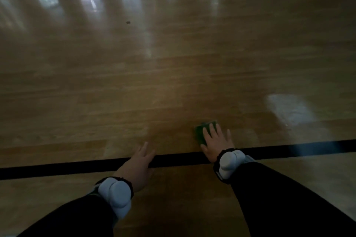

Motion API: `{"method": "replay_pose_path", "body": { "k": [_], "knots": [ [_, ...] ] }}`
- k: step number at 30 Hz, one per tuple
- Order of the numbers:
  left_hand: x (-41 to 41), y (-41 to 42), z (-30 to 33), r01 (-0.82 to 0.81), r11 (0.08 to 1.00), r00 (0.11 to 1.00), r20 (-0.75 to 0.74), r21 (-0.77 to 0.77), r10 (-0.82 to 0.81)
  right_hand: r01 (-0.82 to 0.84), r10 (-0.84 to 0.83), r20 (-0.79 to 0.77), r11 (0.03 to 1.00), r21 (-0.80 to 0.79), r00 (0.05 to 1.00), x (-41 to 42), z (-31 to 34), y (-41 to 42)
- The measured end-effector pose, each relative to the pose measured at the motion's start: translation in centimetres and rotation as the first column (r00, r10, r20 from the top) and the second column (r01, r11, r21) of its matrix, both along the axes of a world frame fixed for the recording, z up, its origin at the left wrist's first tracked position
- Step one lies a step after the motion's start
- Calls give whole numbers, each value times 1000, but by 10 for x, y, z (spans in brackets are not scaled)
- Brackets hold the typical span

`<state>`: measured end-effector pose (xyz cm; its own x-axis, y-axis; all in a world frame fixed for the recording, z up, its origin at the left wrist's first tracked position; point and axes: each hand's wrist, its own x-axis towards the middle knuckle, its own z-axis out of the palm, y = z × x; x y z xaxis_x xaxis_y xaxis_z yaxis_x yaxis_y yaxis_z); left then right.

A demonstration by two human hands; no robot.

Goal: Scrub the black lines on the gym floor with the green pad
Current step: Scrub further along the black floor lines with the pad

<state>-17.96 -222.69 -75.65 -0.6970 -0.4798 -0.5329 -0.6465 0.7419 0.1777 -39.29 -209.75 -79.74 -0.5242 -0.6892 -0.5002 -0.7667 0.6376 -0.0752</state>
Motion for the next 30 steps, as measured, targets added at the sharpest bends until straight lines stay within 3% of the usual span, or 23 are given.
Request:
{"method": "replay_pose_path", "body": {
  "k": [13,23,25,30],
  "knots": [
    [-11,-33,-38,-8,1000,954,300,13,4,33,-32,13,995,-89,999,-11,-32,1],
    [-5,-46,-46,-123,985,957,279,120,85,367,-378,-64,920,-135,924,-41,-41,-19],
    [-5,-46,-47,-129,983,958,274,129,89,348,-359,-62,927,-143,931,-35,-42,-26],
    [-2,-44,-50,-126,985,961,259,114,93,63,-66,-8,981,-184,998,11,-39,-54]
  ]
}}
